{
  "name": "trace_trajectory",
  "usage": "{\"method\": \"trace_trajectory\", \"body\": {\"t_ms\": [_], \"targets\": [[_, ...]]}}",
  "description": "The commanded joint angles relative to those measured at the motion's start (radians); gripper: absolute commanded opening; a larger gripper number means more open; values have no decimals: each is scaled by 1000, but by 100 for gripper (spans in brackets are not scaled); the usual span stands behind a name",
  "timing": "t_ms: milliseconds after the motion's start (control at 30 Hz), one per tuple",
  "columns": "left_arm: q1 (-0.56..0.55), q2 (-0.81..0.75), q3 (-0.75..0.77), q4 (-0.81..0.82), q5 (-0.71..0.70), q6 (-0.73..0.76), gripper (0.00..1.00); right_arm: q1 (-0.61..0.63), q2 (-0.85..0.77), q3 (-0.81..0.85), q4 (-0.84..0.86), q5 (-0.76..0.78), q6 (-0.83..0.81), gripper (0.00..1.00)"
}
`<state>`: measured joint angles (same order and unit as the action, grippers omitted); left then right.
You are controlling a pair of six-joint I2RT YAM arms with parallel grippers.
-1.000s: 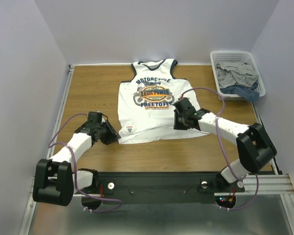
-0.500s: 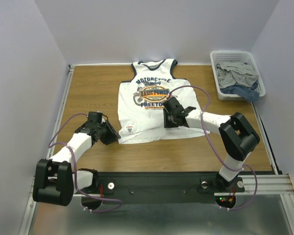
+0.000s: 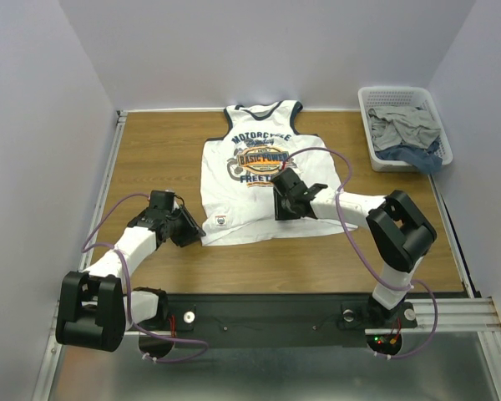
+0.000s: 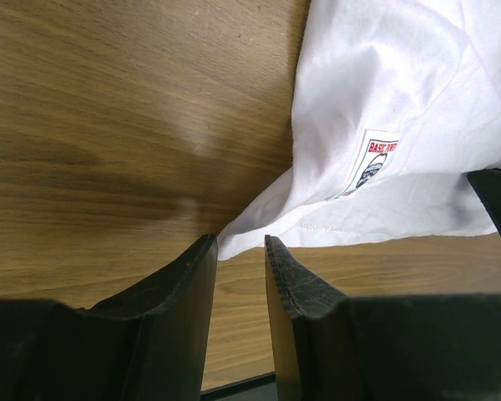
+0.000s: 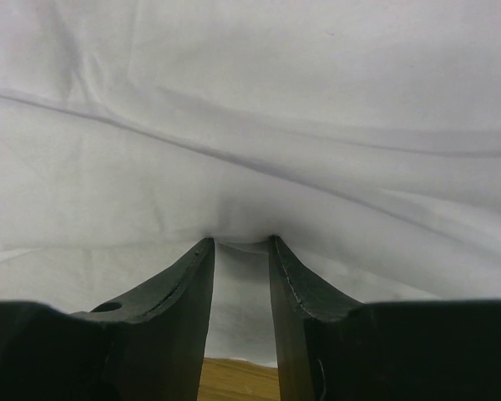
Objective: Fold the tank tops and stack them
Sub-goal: Flatten the tank top out
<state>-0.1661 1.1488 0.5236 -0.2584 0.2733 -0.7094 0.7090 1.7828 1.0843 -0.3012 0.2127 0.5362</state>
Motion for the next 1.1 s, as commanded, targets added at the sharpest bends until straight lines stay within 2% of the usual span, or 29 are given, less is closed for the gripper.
{"method": "trace_trajectory", "body": {"t_ms": [0,167,333,533,633,700,833,967,1067], "targets": [[-3,-15,19,4,-6,13,40,14,-28,20,40,43,13,38],[-4,-15,19,5,-5,13,40,17,-22,11,39,48,22,37],[-4,-15,19,4,-6,13,40,18,-17,12,39,68,24,30],[-4,-15,19,4,-6,13,40,20,-11,14,39,70,25,26],[-4,-15,19,4,-6,11,40,20,-13,16,39,73,25,22],[-4,-15,19,4,-6,13,40,20,-16,16,39,76,27,16],[-4,-17,18,4,-6,13,40,23,-20,14,36,76,27,12],[-4,-17,19,5,-6,13,40,21,-37,11,36,86,31,0],[-4,-21,19,5,-6,13,40,21,-59,8,34,100,34,0]]}}
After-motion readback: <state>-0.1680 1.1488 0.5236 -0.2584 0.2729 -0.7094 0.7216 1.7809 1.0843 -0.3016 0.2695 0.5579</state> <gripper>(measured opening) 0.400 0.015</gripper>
